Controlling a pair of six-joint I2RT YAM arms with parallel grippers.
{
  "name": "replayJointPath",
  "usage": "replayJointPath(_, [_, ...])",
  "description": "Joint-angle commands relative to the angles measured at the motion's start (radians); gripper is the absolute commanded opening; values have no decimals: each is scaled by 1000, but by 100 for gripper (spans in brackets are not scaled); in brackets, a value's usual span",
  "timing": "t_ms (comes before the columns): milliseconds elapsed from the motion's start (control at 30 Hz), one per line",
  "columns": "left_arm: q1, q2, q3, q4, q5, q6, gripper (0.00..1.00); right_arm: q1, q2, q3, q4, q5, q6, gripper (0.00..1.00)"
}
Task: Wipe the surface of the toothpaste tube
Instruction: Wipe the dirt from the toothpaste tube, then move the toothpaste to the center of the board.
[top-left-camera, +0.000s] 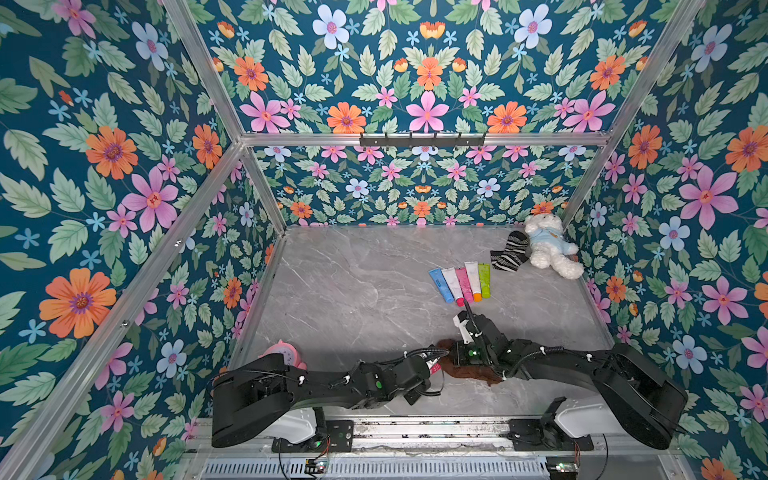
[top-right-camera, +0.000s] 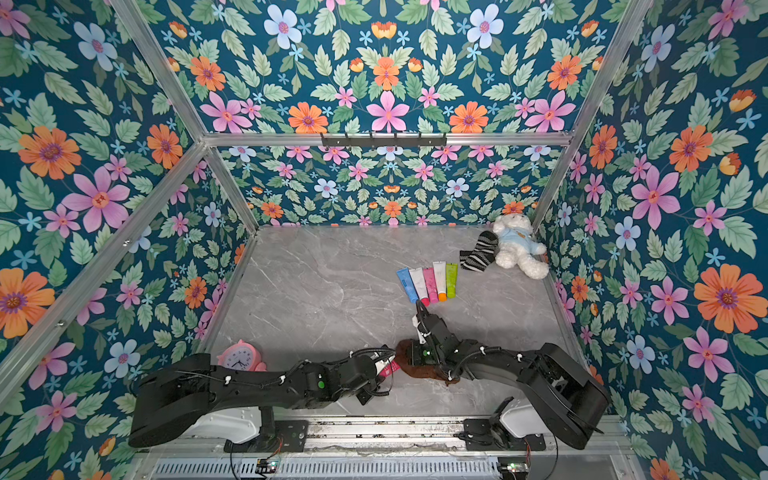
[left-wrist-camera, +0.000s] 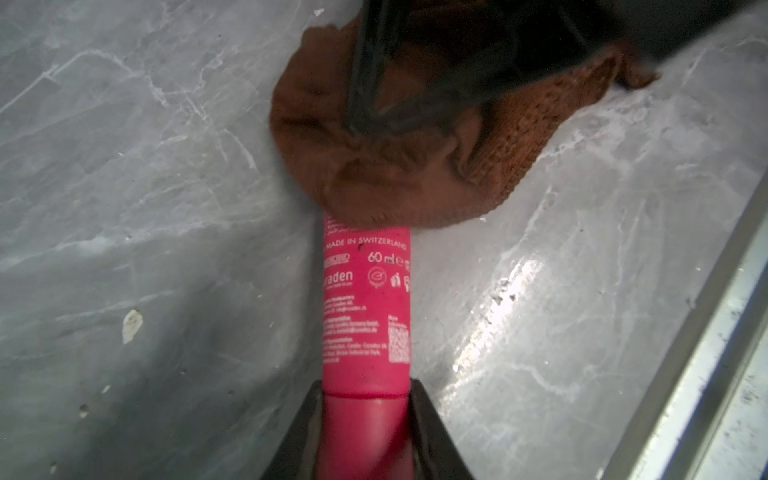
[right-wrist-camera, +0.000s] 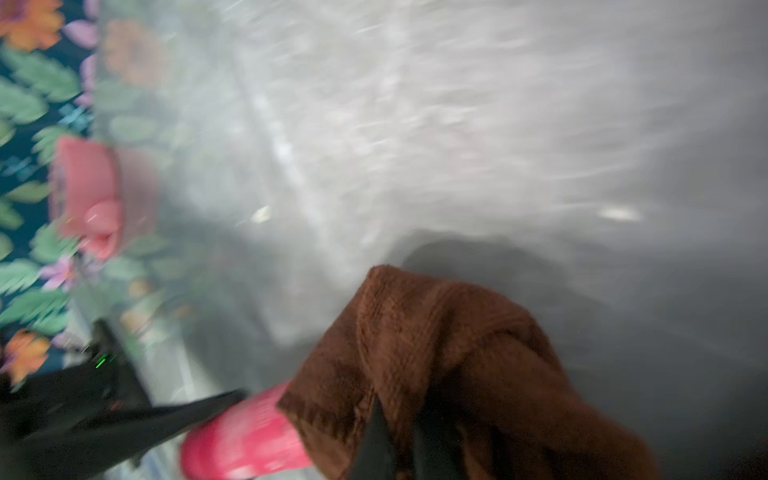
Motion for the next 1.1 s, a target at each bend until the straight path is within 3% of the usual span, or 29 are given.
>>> replayJointPath(0, [3,17,21,47,-37,-10,0,46,10,19,37,-119,42,0])
replayJointPath(100, [2,20,23,43,-47,-14,0,56,30,25,49,-129,49,0])
replayJointPath(233, [2,-13,5,46,-69,-25,0,46,45,16,-3,-44,44,0])
replayJointPath(367, [2,-29,-1,39,-91,-38,0,-31,41,-11,-76,25,23,0])
replayJointPath(533, [10,-48,27,-38,-234,-133,0,-69,-41,7,-295,188,-8,0])
replayJointPath(767, [196,-90,61,1,-310,-333,0,-30,-213,39,-513,253,-8,0])
replayJointPath(900, [286,24,134,67,-302,-393,0,6,-305,41,-604,270,7,0])
replayJointPath(1067, [330,237,280,112,-293,-469,0,8,-376,6,-655,267,14,0])
